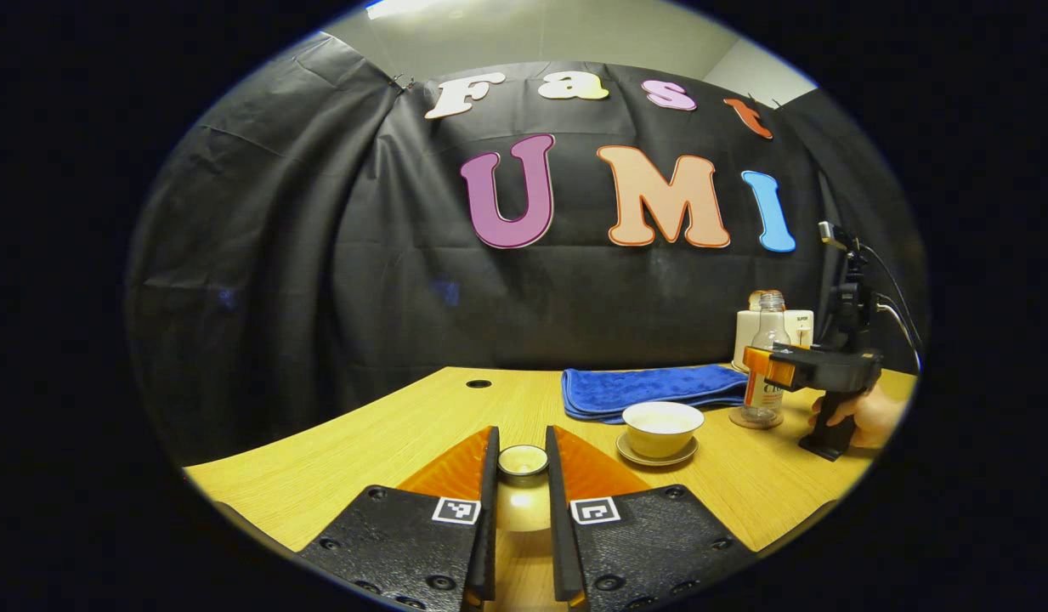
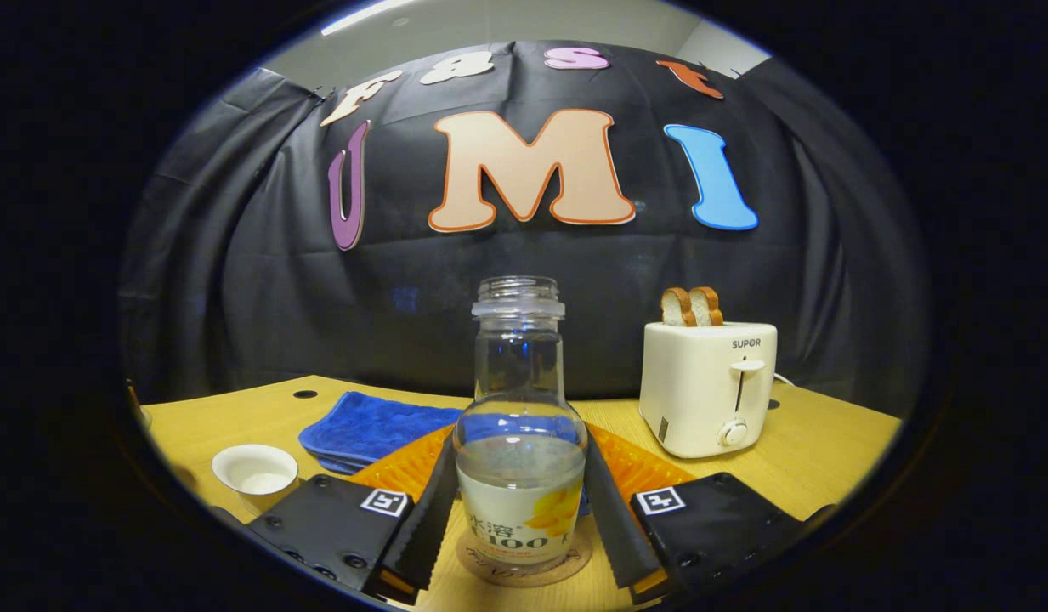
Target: Open the teacup lid with one hand, grasp the water bottle and pour water into the teacup with the other hand; after pouring, place the water bottle on the coaster and then close the teacup lid.
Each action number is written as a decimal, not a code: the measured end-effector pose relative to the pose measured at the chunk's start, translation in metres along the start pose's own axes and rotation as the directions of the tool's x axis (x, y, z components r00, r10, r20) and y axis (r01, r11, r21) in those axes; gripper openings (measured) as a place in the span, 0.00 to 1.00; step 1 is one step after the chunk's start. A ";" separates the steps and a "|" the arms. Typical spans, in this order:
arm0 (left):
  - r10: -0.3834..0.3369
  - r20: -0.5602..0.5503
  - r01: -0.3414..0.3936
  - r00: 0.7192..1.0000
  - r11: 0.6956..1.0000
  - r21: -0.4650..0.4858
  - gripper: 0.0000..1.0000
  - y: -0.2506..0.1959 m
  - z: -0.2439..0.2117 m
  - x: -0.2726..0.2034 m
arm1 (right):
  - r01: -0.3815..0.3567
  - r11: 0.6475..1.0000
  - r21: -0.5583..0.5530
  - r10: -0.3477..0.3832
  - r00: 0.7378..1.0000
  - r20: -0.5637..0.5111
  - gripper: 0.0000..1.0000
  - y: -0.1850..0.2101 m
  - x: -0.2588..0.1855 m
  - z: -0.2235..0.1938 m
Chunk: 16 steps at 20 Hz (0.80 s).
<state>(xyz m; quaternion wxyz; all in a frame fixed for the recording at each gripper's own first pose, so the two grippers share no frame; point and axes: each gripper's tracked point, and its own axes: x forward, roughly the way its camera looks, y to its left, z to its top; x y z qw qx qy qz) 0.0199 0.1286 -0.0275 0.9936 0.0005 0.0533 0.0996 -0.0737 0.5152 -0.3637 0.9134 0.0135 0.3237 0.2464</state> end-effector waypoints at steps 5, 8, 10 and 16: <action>0.005 0.001 -0.005 1.000 1.000 0.000 0.24 0.001 0.000 0.000 | 0.009 1.000 -0.003 -0.009 1.000 -0.001 0.83 -0.001 -0.005 0.001; 0.010 0.000 -0.010 1.000 1.000 0.000 0.24 0.002 0.000 0.000 | 0.013 1.000 -0.001 -0.013 1.000 -0.001 0.81 -0.002 -0.010 0.001; 0.012 0.000 -0.012 1.000 1.000 -0.001 0.24 0.003 0.000 0.000 | 0.019 1.000 -0.002 -0.019 1.000 -0.003 0.94 -0.005 -0.013 -0.001; 0.009 0.000 -0.009 1.000 1.000 -0.001 0.24 0.000 0.000 -0.001 | 0.010 1.000 -0.002 -0.010 1.000 -0.003 0.96 0.000 -0.029 0.001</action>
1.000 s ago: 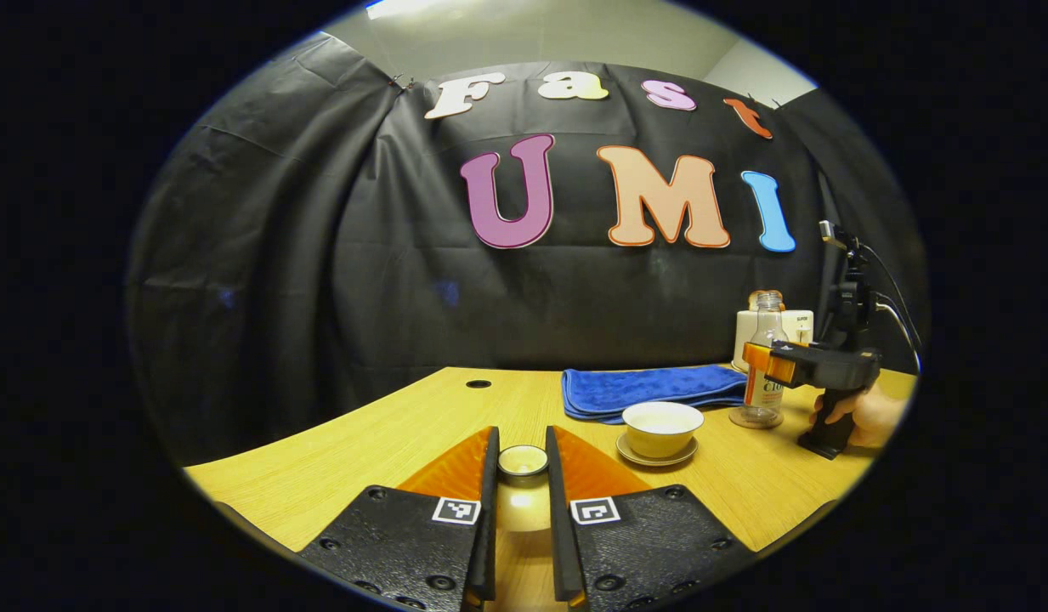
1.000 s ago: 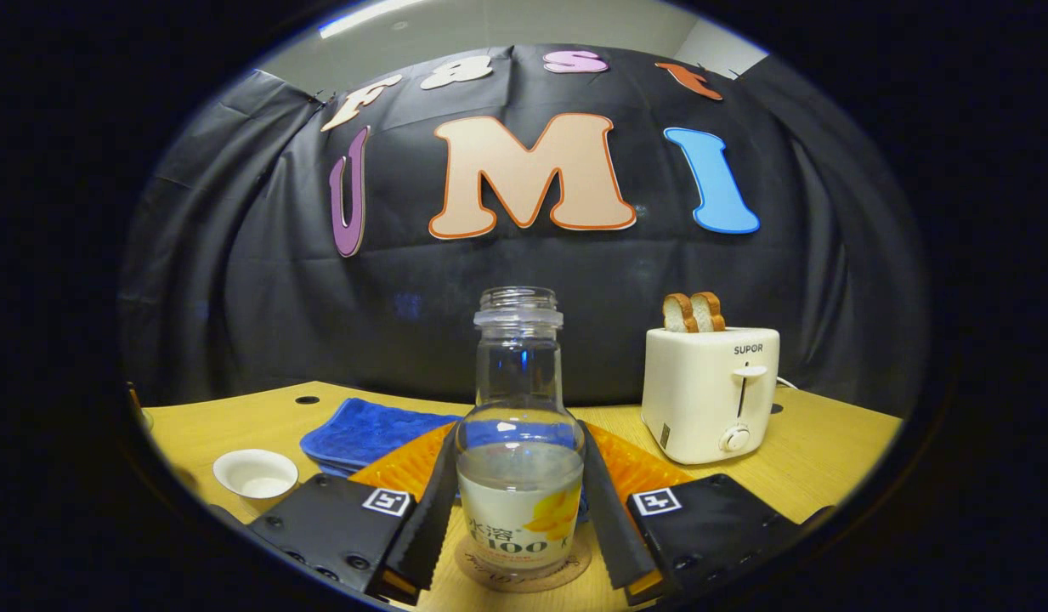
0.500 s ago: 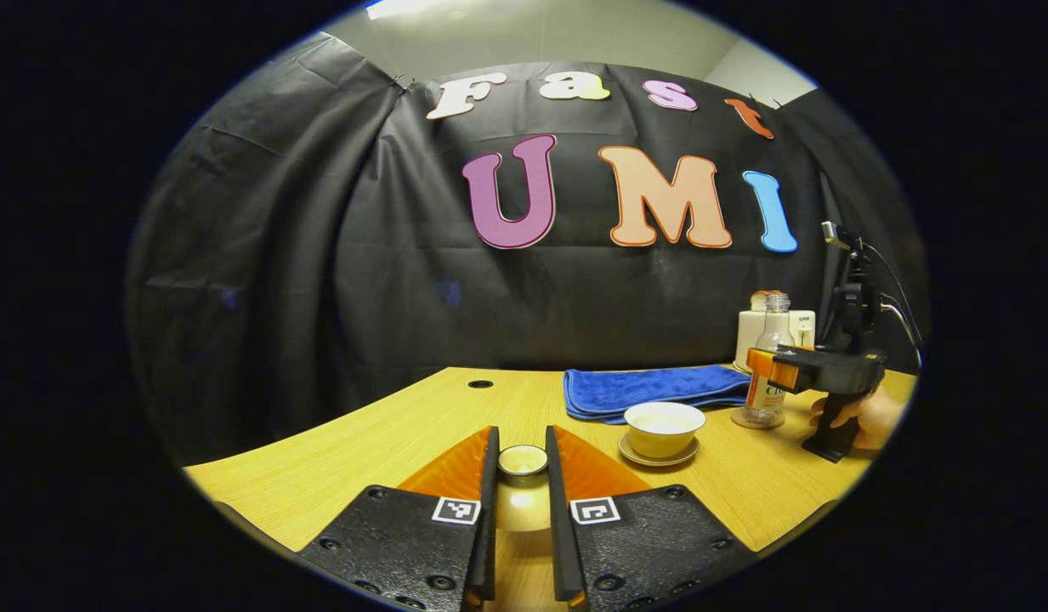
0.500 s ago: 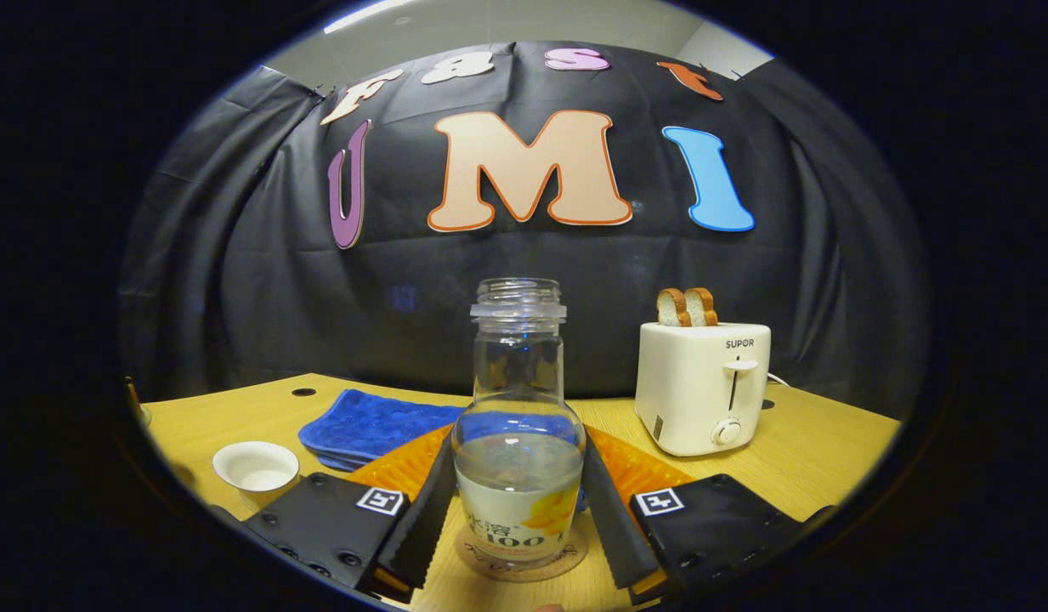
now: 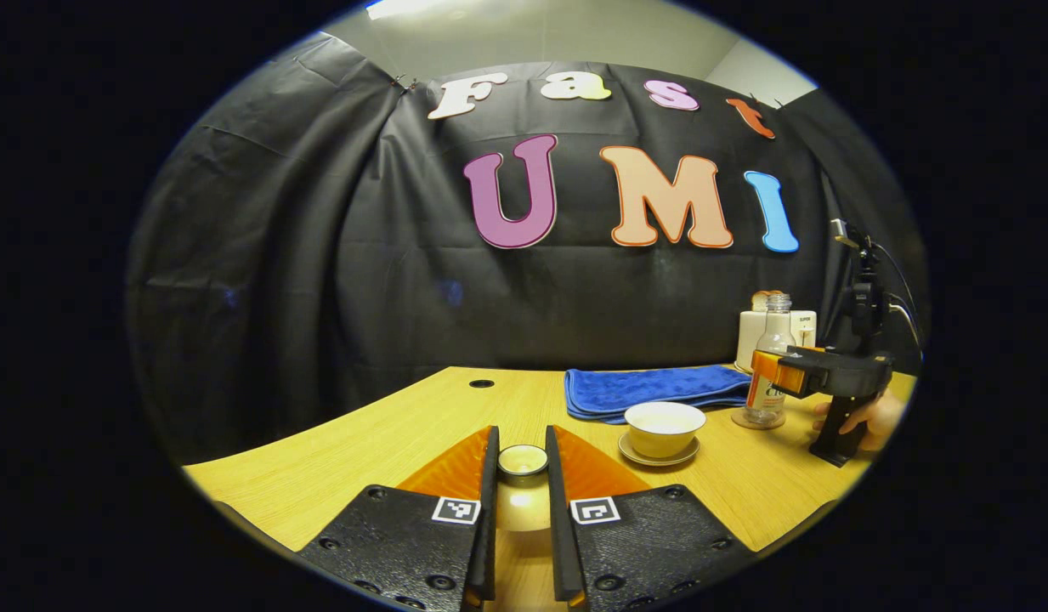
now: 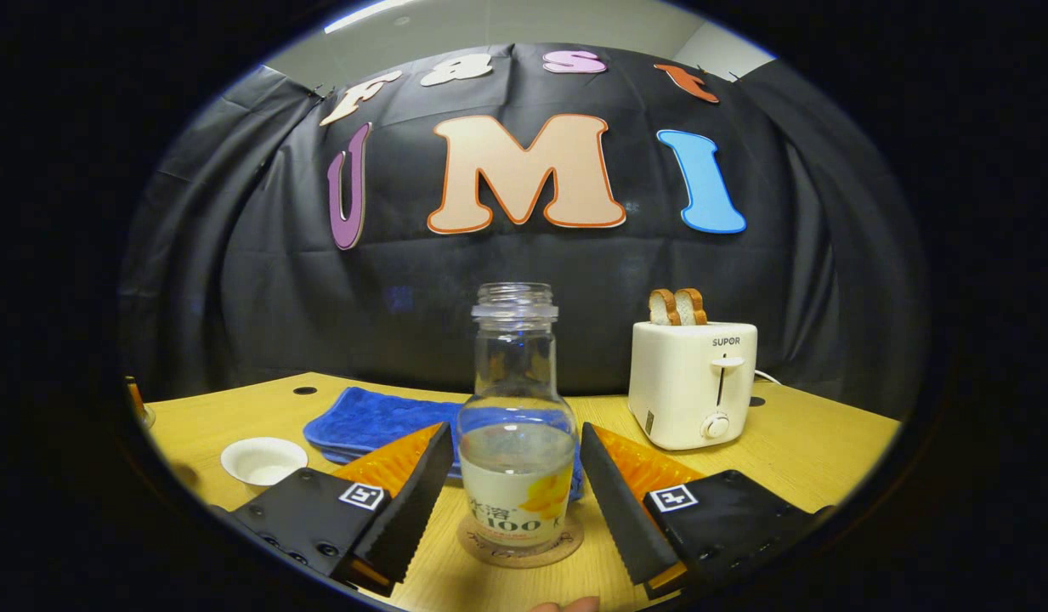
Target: Open the teacup lid with one hand, grasp the water bottle and pour water into the teacup with the other hand; after pouring, place the water bottle on the coaster and then close the teacup lid.
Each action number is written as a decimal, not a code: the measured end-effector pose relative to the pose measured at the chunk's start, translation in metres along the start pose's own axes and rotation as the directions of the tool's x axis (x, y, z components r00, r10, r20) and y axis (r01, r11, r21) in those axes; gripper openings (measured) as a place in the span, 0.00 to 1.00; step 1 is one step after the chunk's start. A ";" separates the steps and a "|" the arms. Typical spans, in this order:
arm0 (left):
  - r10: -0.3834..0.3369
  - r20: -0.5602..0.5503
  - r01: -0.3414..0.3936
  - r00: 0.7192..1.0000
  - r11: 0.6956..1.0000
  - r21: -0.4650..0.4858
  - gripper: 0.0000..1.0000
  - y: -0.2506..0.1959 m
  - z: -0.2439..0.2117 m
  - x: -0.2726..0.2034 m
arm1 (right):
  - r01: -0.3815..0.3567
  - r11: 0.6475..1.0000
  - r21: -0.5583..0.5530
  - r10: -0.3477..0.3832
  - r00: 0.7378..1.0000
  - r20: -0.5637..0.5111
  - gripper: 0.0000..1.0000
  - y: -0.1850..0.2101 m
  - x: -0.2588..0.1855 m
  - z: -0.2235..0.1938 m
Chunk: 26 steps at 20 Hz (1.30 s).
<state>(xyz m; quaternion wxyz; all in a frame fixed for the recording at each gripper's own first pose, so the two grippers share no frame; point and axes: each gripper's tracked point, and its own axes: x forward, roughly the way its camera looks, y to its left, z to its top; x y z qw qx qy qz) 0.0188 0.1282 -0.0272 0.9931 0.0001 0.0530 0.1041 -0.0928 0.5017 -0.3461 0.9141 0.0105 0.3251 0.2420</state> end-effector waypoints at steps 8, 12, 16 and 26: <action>-0.090 0.002 0.090 0.996 0.996 0.000 0.24 -0.028 0.000 0.005 | -0.023 1.000 0.000 0.023 1.000 0.008 0.92 -0.005 -0.054 0.002; -0.183 -0.001 0.183 0.983 0.983 0.006 0.24 -0.052 -0.001 0.021 | -0.047 0.999 0.002 0.047 0.999 0.011 0.96 -0.018 -0.089 0.004; -0.225 -0.001 0.225 0.974 0.974 0.034 0.24 -0.071 0.000 0.046 | -0.054 0.999 0.006 0.053 0.998 0.015 0.96 -0.039 -0.117 0.005; -0.276 -0.007 0.275 0.961 0.956 0.106 0.24 -0.107 -0.001 0.084 | -0.089 0.996 0.008 0.089 0.996 0.014 1.00 -0.047 -0.139 0.005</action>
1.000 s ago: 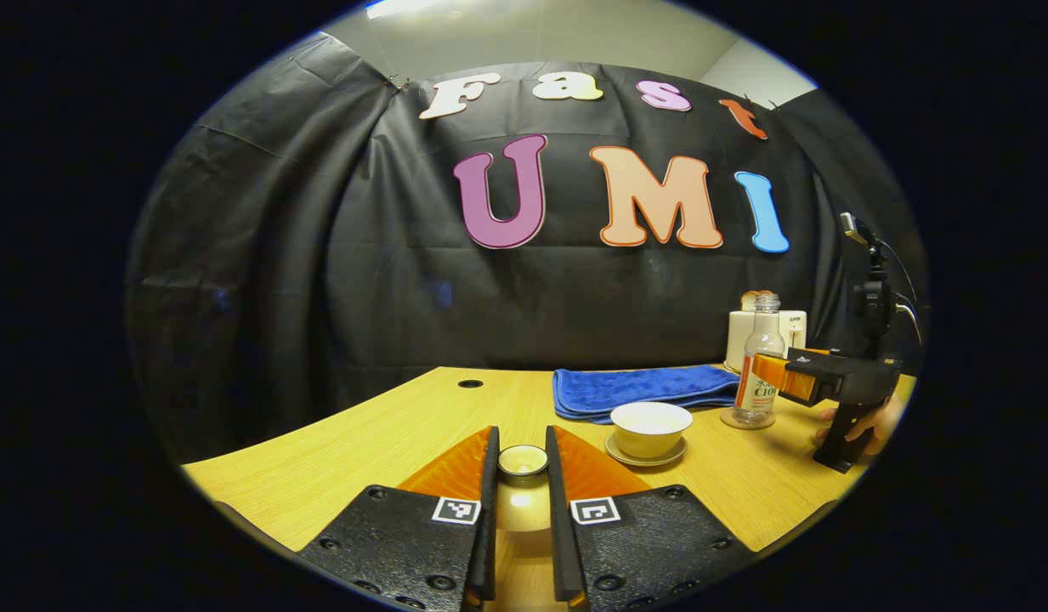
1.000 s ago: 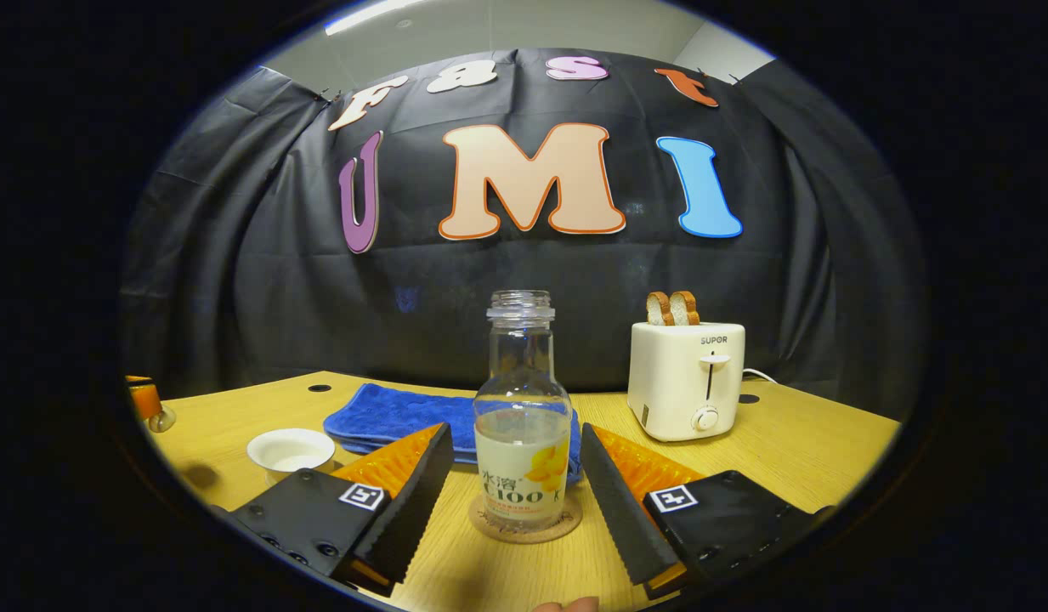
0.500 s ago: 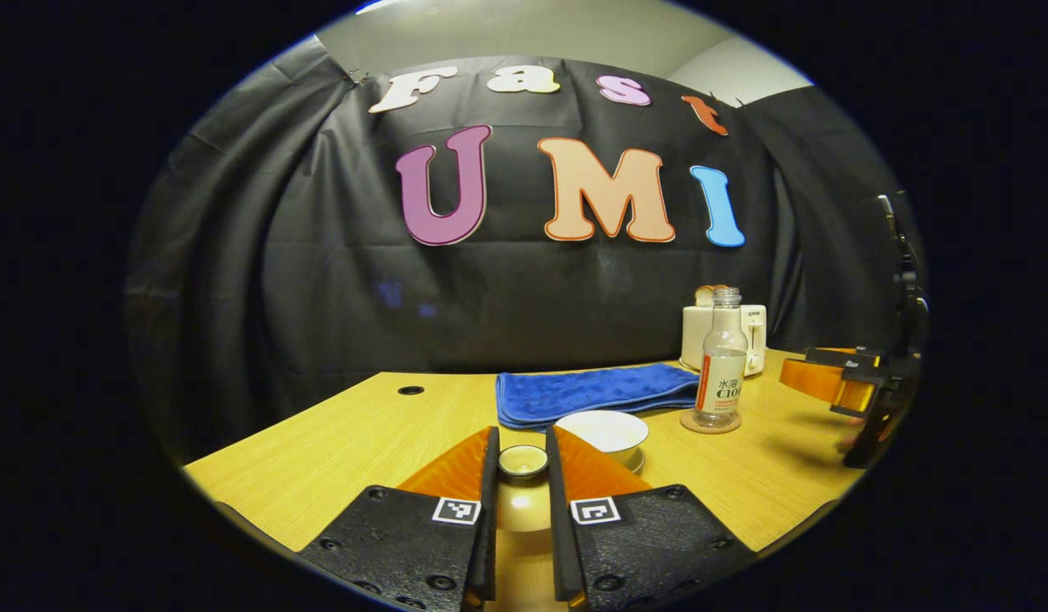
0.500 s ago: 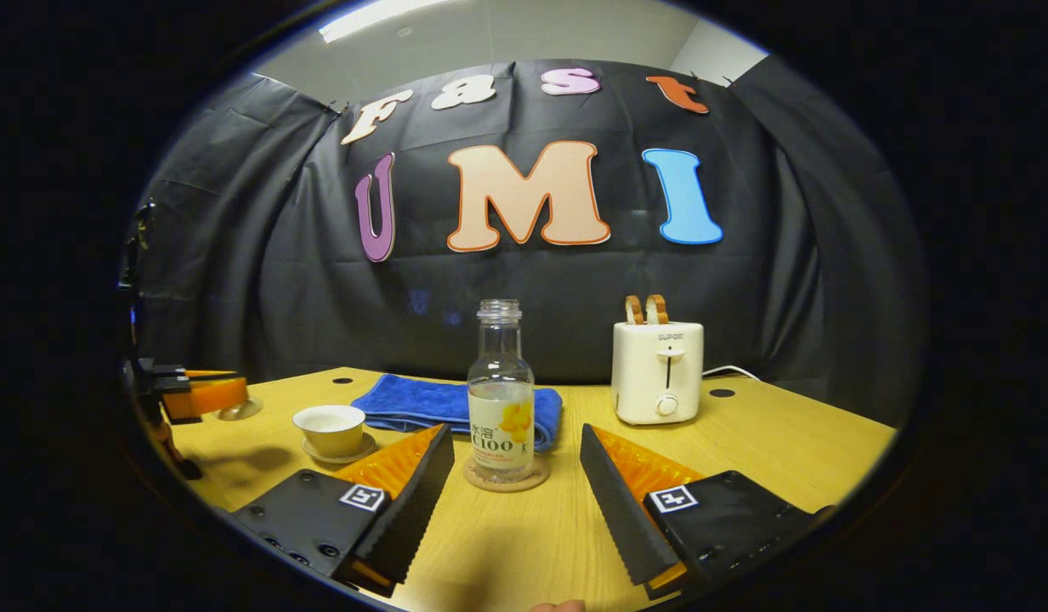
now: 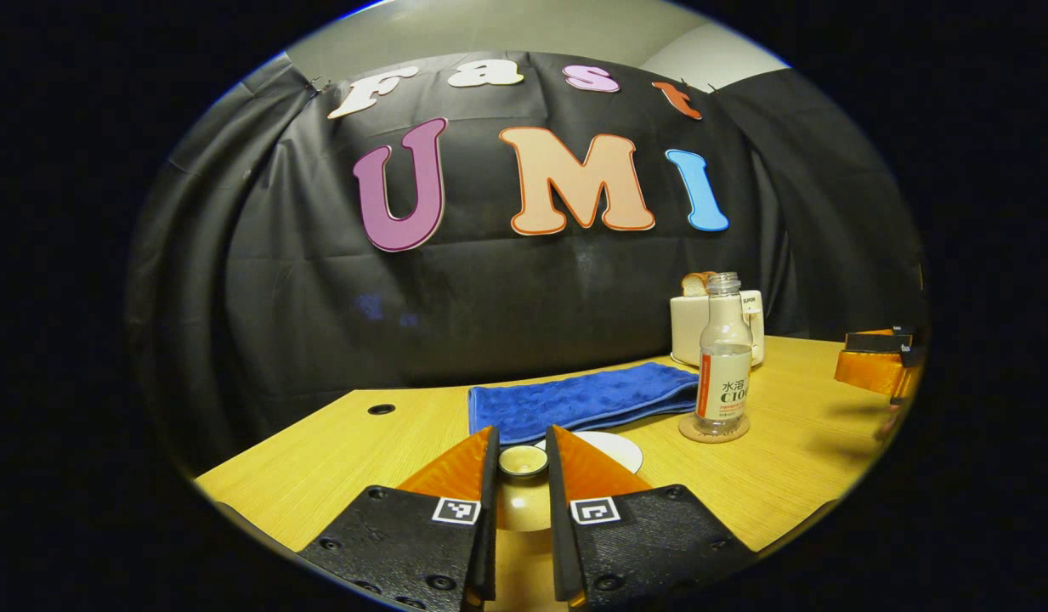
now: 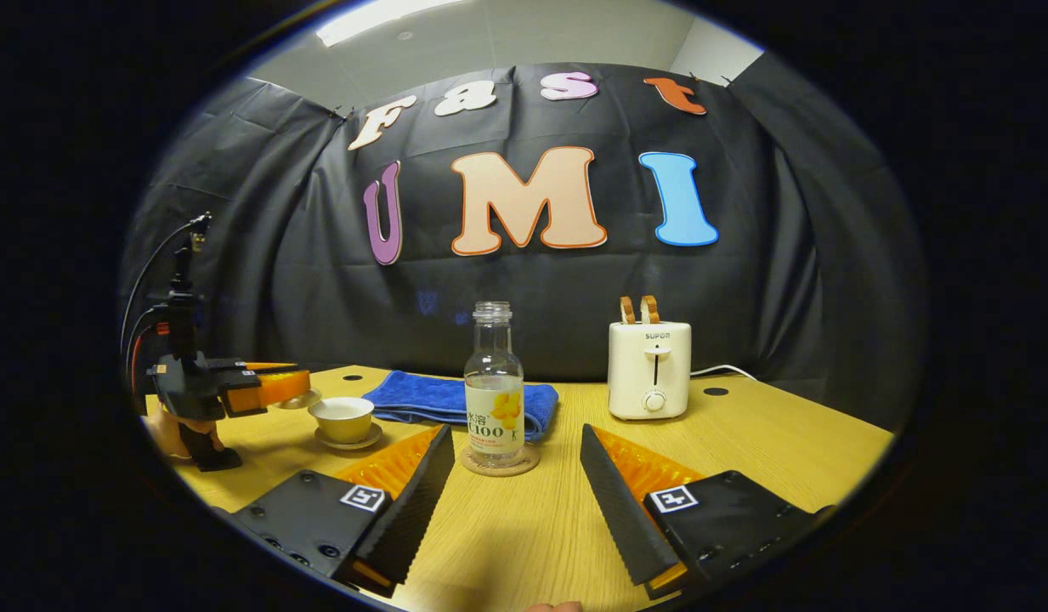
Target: Open the teacup lid with one hand, grasp the water bottle and pour water into the teacup with the other hand; after pouring, place the water bottle on the coaster and then close the teacup lid.
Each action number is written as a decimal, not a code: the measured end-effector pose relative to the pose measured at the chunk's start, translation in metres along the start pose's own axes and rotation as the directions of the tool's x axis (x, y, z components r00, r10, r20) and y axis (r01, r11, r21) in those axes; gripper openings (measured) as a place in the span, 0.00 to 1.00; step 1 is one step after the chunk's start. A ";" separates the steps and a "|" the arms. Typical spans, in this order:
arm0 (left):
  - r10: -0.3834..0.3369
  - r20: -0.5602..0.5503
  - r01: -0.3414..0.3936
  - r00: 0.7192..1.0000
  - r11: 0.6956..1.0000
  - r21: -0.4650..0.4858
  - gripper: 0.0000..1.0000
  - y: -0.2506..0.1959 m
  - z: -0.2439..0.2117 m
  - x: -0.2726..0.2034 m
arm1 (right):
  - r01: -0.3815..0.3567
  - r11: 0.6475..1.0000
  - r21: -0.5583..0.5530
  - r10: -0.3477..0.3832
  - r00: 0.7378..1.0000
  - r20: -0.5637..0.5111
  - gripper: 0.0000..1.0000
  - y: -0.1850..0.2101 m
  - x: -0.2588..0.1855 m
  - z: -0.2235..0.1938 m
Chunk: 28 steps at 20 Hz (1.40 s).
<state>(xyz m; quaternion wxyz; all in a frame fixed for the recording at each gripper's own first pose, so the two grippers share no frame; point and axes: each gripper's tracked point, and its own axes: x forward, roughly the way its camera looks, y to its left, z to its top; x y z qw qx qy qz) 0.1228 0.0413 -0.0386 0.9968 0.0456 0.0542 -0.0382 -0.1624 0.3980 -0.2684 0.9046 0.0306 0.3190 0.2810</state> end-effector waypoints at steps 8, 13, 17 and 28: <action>-0.029 -0.050 0.033 0.998 0.997 0.074 0.24 -0.021 -0.006 0.025 | -0.006 1.000 0.001 0.006 1.000 0.001 1.00 -0.002 -0.002 -0.001; -0.042 -0.077 0.050 0.996 0.992 0.112 0.24 -0.027 -0.008 0.032 | -0.009 1.000 0.002 0.009 1.000 0.000 0.96 -0.002 -0.003 0.000; -0.046 -0.094 0.058 0.995 0.989 0.136 0.22 -0.031 -0.012 0.037 | -0.014 1.000 0.002 0.014 1.000 0.001 1.00 -0.002 -0.003 -0.001; -0.071 -0.129 0.094 0.989 0.979 0.181 0.24 -0.041 -0.017 0.043 | -0.014 1.000 0.002 0.014 1.000 0.000 0.92 -0.002 -0.003 -0.001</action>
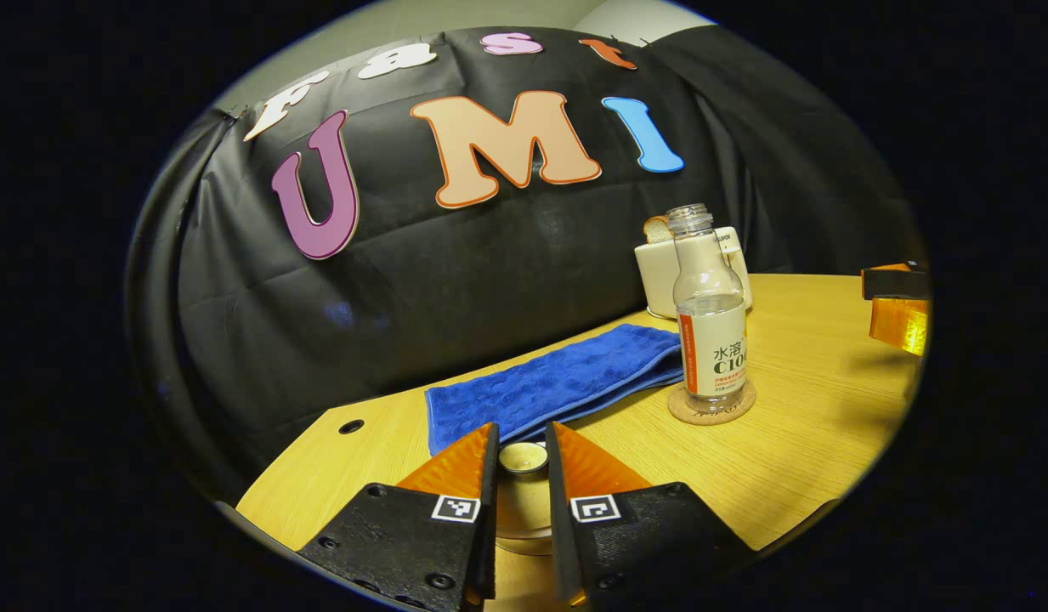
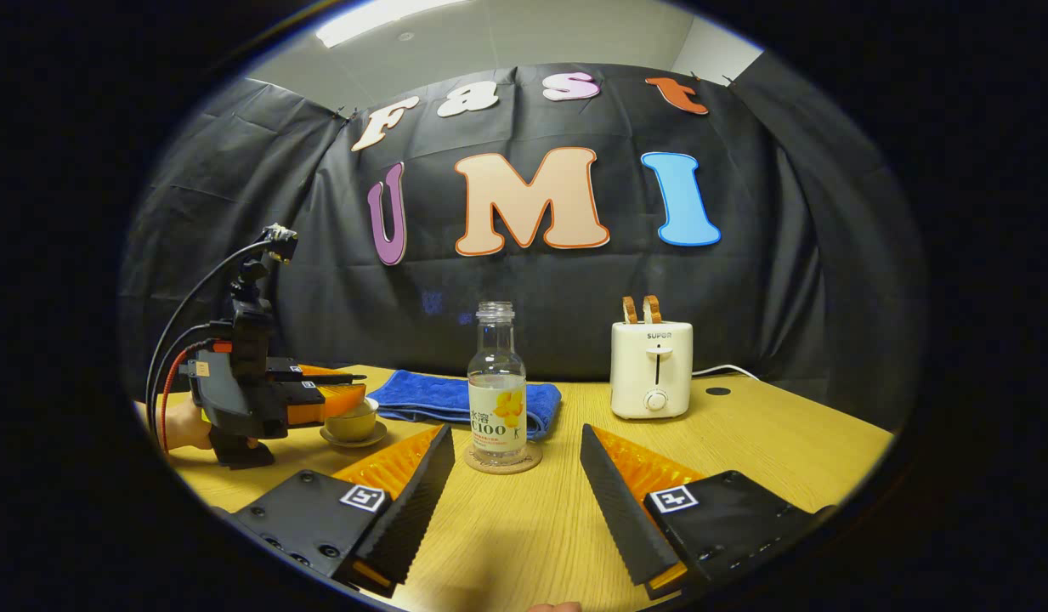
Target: Open the teacup lid with one hand, grasp the water bottle and pour water into the teacup with the other hand; after pouring, place the water bottle on the coaster and then close the teacup lid.
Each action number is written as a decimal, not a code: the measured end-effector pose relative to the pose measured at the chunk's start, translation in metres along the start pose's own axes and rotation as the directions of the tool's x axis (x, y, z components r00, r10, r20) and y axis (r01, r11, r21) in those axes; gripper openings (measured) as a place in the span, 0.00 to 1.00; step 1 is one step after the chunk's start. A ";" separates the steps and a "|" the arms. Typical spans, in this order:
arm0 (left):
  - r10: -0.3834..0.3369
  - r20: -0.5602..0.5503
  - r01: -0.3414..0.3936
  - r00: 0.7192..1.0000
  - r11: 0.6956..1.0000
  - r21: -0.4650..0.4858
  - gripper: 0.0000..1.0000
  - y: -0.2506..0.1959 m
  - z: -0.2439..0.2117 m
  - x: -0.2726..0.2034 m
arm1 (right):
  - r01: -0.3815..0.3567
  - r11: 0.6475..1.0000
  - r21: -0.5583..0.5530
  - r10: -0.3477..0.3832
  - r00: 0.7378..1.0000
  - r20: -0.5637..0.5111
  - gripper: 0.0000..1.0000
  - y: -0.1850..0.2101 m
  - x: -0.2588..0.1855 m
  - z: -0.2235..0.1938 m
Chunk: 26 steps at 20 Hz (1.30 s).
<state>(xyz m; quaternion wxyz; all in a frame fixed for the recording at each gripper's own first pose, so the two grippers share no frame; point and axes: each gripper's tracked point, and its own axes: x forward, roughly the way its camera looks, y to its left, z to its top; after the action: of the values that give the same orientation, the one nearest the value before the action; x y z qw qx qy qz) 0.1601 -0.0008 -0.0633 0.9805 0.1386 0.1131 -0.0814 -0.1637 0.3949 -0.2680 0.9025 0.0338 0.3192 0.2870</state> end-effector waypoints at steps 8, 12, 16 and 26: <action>0.014 0.018 -0.014 1.000 1.000 -0.012 0.30 0.004 0.002 -0.001 | 0.000 1.000 0.000 0.000 1.000 0.000 0.92 0.000 0.000 0.000; 0.028 0.055 -0.027 0.998 0.999 -0.017 0.59 0.006 0.008 -0.007 | 0.000 1.000 0.000 0.000 1.000 0.000 0.95 0.000 0.000 0.000; 0.067 0.098 -0.063 0.993 0.997 -0.038 0.77 0.013 0.013 -0.015 | 0.002 1.000 -0.001 -0.002 1.000 -0.001 0.96 0.000 0.000 0.001; 0.135 0.099 -0.116 0.986 0.978 -0.174 0.96 0.008 0.008 -0.086 | 0.037 0.999 -0.002 -0.037 0.999 0.000 0.92 -0.004 -0.005 0.001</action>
<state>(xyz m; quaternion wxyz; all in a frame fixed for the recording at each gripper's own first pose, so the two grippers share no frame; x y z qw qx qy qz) 0.0802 0.0152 -0.0325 0.9966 0.0577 0.0560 -0.0169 -0.1637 0.3889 -0.2653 0.9078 0.0268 0.3193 0.2707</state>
